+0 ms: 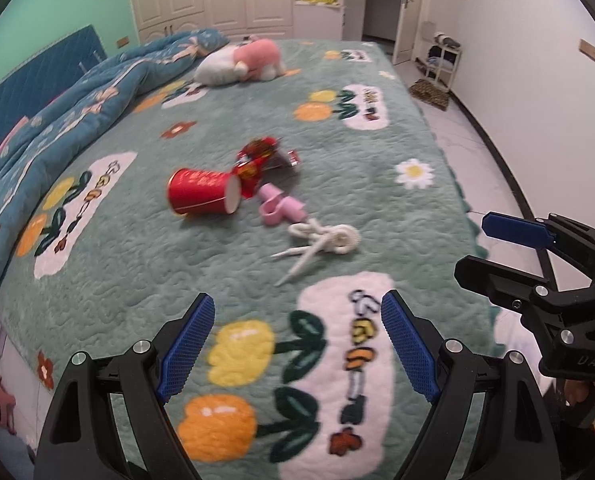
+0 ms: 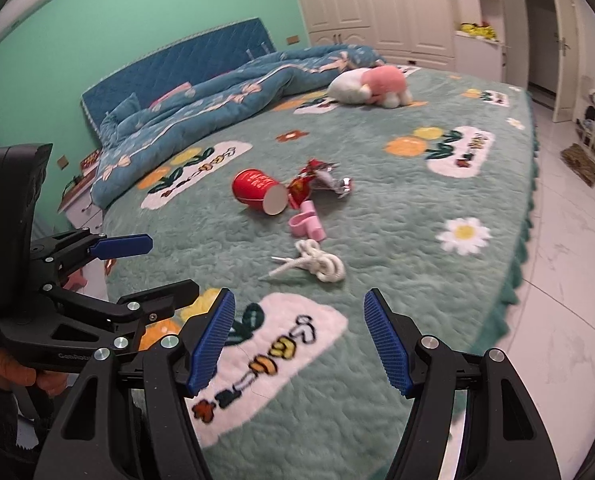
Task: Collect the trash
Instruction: 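Move both open tools back over the bed toward the rope and clip, then grasp the white rope with the right tool while the left tool grasps the pink clip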
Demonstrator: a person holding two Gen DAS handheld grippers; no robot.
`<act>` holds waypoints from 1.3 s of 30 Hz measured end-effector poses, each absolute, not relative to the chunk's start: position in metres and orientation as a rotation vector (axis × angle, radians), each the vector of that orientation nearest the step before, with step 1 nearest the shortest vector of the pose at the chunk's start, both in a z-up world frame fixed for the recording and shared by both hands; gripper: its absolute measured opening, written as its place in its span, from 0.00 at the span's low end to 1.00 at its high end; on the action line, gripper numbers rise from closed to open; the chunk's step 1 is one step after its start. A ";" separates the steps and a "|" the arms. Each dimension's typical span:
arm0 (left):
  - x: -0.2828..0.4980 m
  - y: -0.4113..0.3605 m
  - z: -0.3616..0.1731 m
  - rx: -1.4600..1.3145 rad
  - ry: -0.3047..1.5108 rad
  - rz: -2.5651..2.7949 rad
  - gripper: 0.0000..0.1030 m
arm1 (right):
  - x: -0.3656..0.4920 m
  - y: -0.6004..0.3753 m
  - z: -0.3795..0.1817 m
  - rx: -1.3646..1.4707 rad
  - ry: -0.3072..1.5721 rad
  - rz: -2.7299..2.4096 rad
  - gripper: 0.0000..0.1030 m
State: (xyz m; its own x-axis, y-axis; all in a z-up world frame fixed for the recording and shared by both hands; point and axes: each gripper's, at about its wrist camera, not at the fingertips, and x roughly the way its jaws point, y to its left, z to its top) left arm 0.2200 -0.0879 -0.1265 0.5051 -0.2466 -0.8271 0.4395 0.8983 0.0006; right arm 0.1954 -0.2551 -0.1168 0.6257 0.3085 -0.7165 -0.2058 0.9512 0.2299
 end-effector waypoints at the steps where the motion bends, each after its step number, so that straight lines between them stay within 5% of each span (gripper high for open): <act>1: 0.225 -0.086 -0.129 0.220 0.965 -0.412 0.82 | 0.200 -0.253 -0.119 0.128 0.849 0.301 0.65; 19: 0.318 -0.063 -0.190 0.146 1.122 -0.337 0.82 | 0.323 -0.226 -0.210 0.042 1.015 0.379 0.65; 29: 0.340 -0.085 -0.203 0.108 1.154 -0.355 0.82 | 0.342 -0.223 -0.248 -0.034 1.068 0.429 0.35; 39: 0.366 -0.120 -0.221 -0.049 1.210 -0.304 0.82 | 0.329 -0.264 -0.230 0.015 1.023 0.385 0.29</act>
